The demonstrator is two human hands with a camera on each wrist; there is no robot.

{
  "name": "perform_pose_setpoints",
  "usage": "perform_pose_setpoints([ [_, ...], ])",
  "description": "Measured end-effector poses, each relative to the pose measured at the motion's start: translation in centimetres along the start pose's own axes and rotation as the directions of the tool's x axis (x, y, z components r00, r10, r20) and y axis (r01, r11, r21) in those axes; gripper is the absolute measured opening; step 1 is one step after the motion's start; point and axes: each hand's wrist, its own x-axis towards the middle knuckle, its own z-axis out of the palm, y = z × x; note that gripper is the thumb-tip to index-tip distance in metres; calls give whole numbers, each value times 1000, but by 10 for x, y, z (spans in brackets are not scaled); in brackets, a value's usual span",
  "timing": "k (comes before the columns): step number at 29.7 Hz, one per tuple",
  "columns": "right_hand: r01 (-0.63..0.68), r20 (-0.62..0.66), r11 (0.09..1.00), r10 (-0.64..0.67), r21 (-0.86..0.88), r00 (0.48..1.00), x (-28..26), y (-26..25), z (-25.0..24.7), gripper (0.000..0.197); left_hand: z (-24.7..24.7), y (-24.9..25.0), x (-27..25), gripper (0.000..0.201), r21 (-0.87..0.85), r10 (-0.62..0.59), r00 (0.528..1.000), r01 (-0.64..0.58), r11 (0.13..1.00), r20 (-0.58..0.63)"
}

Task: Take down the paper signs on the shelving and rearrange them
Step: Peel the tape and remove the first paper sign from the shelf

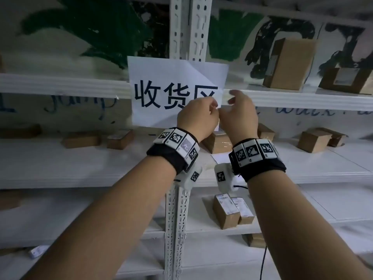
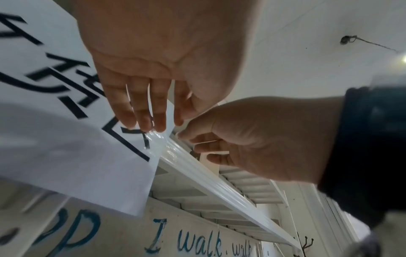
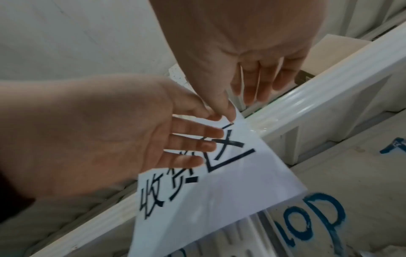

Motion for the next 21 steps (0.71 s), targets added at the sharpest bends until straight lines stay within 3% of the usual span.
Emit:
perform_pose_setpoints([
  [3,64,-153,998,-66,-22,986,31,36,-2,63,24,16,25,28,12,13,1000,-13,1000,-3],
  [7,172,-156,985,-172,-9,973,62,69,8,48,47,24,53,30,48,-24,999,26,999,-32],
  [10,269,-114,963,-268,-10,957,75,82,20,40,58,24,63,29,85,-44,992,54,995,-120],
  [12,315,-153,949,-313,-13,937,78,85,28,34,61,24,66,33,117,-41,983,62,991,-179],
  [15,329,-242,944,-315,21,918,78,86,37,27,61,23,69,40,179,-20,982,55,982,-189],
  [21,357,-316,933,-327,39,890,78,88,45,22,55,20,81,26,249,13,984,32,968,-179],
])
